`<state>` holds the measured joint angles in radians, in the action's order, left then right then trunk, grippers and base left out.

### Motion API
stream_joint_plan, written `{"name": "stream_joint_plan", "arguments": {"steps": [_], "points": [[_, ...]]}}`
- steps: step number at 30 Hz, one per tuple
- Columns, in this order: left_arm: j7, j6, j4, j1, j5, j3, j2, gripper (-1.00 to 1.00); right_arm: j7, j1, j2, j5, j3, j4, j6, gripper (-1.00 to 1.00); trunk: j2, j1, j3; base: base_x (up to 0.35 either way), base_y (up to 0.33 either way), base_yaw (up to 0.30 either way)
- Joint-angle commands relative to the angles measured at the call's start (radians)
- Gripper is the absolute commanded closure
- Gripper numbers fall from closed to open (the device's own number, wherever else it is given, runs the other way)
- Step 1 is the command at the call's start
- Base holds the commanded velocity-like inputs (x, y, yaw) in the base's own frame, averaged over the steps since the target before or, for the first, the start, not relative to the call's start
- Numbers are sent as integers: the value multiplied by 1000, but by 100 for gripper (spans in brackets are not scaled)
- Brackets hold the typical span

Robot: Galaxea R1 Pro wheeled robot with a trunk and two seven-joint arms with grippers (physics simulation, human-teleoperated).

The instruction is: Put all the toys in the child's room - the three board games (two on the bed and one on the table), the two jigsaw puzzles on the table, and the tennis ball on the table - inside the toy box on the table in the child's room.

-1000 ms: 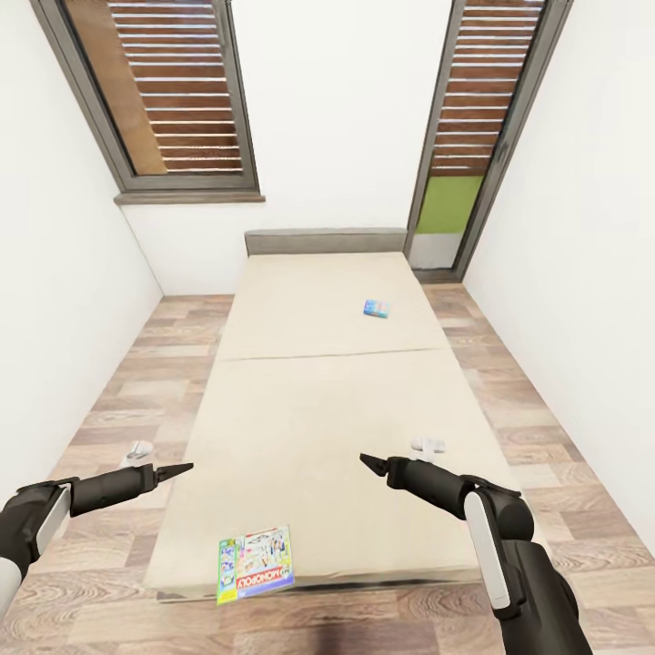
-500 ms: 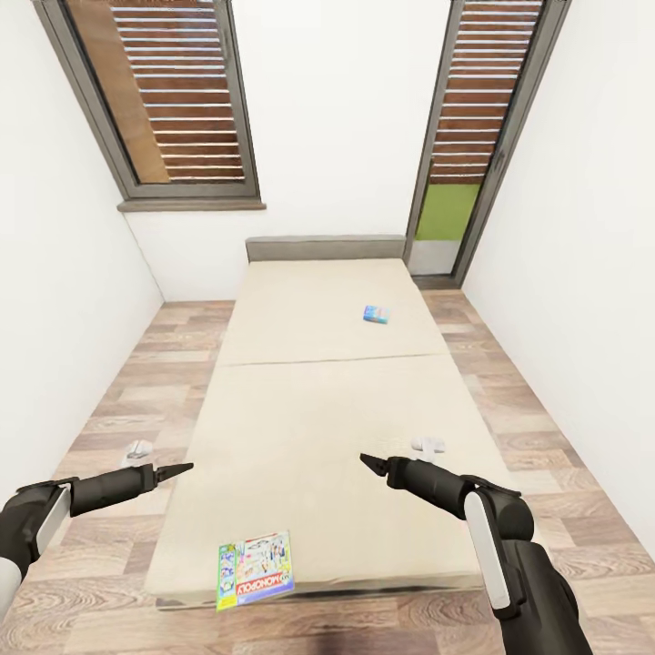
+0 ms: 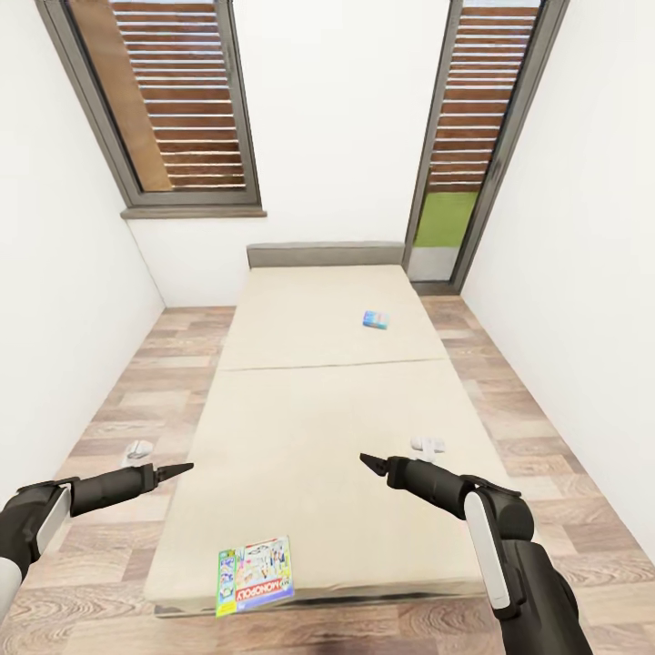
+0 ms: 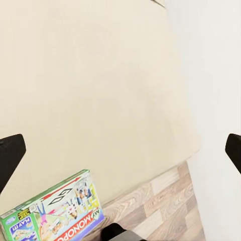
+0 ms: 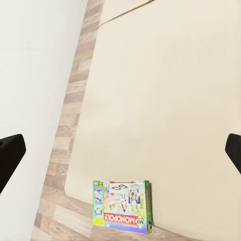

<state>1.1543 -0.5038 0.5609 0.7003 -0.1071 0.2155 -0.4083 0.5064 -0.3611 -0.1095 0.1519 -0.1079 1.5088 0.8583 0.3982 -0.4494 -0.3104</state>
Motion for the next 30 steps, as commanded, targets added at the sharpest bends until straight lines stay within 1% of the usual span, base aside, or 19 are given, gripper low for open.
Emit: {"name": "stream_joint_plan", "arguments": {"steps": [1,30], "points": [[2,-9,0,1,-3,1,0,-100,1,-1,-1,5,-3,1,8,-100,2,-1,0,0,0,0],[-1,-10,-1,1,-3,1,0,-100,1,-1,-2,5,-2,-4,7,-100,2,-1,40,0,0,0]]}}
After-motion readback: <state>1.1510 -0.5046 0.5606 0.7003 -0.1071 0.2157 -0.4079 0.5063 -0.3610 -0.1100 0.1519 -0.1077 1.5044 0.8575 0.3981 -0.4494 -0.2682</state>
